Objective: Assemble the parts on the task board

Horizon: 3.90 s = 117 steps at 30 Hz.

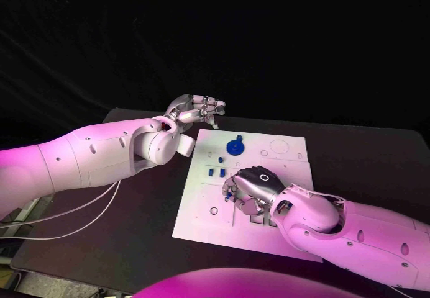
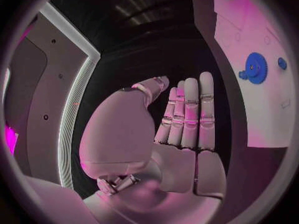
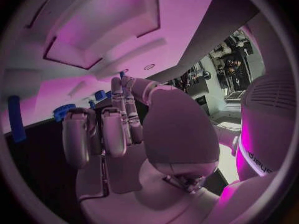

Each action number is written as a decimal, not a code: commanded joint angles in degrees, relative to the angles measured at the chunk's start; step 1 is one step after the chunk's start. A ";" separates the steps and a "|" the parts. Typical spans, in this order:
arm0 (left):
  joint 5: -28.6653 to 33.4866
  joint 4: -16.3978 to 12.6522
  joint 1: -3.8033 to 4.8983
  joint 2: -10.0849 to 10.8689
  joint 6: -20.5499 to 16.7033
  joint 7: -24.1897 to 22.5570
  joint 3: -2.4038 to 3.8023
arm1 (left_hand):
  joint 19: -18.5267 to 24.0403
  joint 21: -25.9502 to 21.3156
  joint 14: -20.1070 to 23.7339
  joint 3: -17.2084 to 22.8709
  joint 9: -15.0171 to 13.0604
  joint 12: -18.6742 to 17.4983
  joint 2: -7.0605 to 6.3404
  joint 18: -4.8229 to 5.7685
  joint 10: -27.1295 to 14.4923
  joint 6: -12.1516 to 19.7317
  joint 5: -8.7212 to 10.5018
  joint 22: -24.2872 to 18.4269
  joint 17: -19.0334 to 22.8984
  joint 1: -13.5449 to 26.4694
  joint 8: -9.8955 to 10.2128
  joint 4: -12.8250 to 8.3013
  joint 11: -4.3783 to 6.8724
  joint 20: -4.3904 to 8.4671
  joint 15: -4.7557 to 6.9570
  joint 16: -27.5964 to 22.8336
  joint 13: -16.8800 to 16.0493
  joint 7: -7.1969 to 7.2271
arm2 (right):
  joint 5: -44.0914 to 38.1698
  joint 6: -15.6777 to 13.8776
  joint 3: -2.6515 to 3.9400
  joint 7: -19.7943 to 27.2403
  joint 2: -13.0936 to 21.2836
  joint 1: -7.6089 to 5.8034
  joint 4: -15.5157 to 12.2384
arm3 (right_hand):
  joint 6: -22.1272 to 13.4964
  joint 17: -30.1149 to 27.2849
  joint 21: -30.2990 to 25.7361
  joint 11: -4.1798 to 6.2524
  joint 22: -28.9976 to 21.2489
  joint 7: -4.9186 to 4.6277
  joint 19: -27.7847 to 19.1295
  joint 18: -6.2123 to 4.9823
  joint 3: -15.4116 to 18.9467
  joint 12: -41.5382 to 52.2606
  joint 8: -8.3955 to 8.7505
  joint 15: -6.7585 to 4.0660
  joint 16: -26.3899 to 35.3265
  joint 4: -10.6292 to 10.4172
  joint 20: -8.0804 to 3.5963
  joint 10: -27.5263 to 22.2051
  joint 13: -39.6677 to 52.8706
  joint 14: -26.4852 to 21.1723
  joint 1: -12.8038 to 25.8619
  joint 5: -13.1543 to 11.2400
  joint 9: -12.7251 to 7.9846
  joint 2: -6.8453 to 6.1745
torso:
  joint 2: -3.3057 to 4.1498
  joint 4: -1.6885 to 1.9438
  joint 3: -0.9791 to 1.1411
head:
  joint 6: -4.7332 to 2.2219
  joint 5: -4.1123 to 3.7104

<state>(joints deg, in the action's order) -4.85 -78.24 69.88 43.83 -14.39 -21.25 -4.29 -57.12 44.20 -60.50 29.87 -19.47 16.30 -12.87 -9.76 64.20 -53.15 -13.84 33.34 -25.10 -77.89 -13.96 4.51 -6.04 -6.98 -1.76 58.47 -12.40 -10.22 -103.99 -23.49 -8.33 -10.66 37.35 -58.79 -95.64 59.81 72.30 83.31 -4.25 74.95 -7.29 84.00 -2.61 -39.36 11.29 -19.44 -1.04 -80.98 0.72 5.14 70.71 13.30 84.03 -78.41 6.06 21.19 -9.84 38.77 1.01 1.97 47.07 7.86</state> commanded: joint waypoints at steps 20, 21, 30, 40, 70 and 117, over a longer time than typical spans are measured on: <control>0.34 0.23 0.06 -0.07 0.89 -0.06 0.06 | -0.18 -0.37 0.24 -0.40 0.05 0.09 0.36 -0.66 -0.42 0.13 -0.27 -0.12 0.12 -0.44 0.18 0.22 -0.06 -0.32 -0.30 -0.19 0.04 -0.09 | 0.03 1.65 -0.25 0.43 -0.11 0.22 0.06 | 0.40 -0.06 -0.22 1.31 11.54 0.04 2.38 0.92 0.45 -0.44 -0.16 -0.29 0.10 0.09 -0.41 1.07 0.11 2.56 0.82 -0.45 0.11 0.02 | -0.03 -0.03 0.01 | 0.41 0.16; 0.34 0.24 0.06 -0.07 0.89 -0.03 0.06 | -0.18 -0.37 0.24 -0.40 0.05 0.09 0.36 -0.66 -0.42 0.13 -0.27 -0.12 0.12 -0.44 0.18 0.22 -0.06 -0.32 -0.30 -0.19 0.04 -0.09 | 0.03 1.61 -0.25 0.45 -0.10 0.22 0.05 | 0.40 -0.06 -0.22 1.31 11.54 0.04 2.38 0.92 0.45 -0.44 -0.16 -0.29 0.10 0.09 -0.41 1.07 0.11 2.56 0.82 -0.45 0.11 0.02 | -0.03 -0.03 0.01 | 0.41 0.16; 0.34 0.34 0.07 -0.06 0.91 0.08 0.06 | -0.18 -0.37 0.24 -0.40 0.05 0.09 0.36 -0.66 -0.42 0.13 -0.27 -0.12 0.12 -0.44 0.18 0.22 -0.06 -0.32 -0.30 -0.19 0.04 -0.09 | -0.11 0.66 -0.26 0.54 -0.03 0.22 -0.20 | 0.39 -0.03 -0.18 1.31 11.57 0.05 2.40 0.93 0.49 -0.46 -0.17 -0.29 0.09 0.11 -0.41 1.08 0.12 2.56 0.84 -0.47 0.13 0.03 | -0.03 -0.03 0.03 | 0.52 0.25; 0.34 0.36 0.07 -0.03 0.96 0.21 0.06 | -0.17 -0.44 0.27 -0.45 0.06 0.12 0.37 -0.66 -0.45 0.13 -0.27 -0.15 0.15 -0.42 0.19 0.24 -0.07 -0.34 -0.31 -0.18 0.03 -0.09 | -0.12 1.04 -0.26 0.52 0.06 0.22 -0.17 | 0.40 -0.03 -0.17 1.32 11.57 0.05 2.40 0.93 0.52 -0.47 -0.18 -0.30 0.09 0.12 -0.41 1.09 0.13 2.56 0.86 -0.48 0.15 0.04 | -0.04 -0.04 0.00 | 0.64 0.32; 0.34 0.32 0.07 0.11 1.13 0.65 0.05 | -0.16 -0.54 0.32 -0.51 0.08 0.16 0.43 -0.67 -0.54 0.16 -0.27 -0.19 0.19 -0.39 0.22 0.32 -0.09 -0.37 -0.33 -0.18 0.02 -0.12 | -0.62 1.88 -0.57 -1.50 -0.72 0.21 1.15 | -5.55 -1.55 -3.38 -0.55 10.13 -1.62 0.82 0.27 4.31 -3.91 3.59 1.21 0.76 -1.55 0.62 -2.97 -0.48 2.22 5.66 1.31 -0.82 -3.14 | -0.05 -0.03 0.03 | 0.54 0.14; 0.36 0.49 0.04 1.18 1.43 0.85 0.00 | -0.18 -0.67 0.36 -0.54 0.11 0.25 0.64 -0.69 -0.61 0.16 -0.24 -0.25 0.26 -0.48 0.23 0.37 -0.09 -0.40 -0.34 -0.16 -0.01 -0.11 | 4.72 10.32 0.90 0.33 15.06 -8.72 -3.28 | -7.51 -4.53 -10.80 -0.88 6.99 0.19 -1.34 -1.09 27.49 1.56 7.65 1.57 1.82 -11.42 1.39 -11.48 -4.34 1.28 -4.05 4.92 -1.85 0.11 | -0.09 -0.08 -0.35 | -2.40 -4.15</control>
<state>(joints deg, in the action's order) -4.78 -77.74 69.86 45.06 -13.84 -20.16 -4.33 -57.12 43.72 -60.29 29.56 -19.43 16.30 -12.65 -9.76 63.99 -53.15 -13.83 33.16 -24.91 -78.11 -13.96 4.82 -6.25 -6.98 -1.97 58.47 -12.39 -10.21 -98.63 -13.45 -7.42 -11.33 52.60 -67.60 -99.09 52.08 67.71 72.34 -5.12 74.92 -7.09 82.28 -4.44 -11.59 12.67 -12.12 0.87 -78.93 -10.84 6.46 59.07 8.99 83.95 -82.07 10.86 19.39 -9.80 38.67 0.93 1.68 44.61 3.66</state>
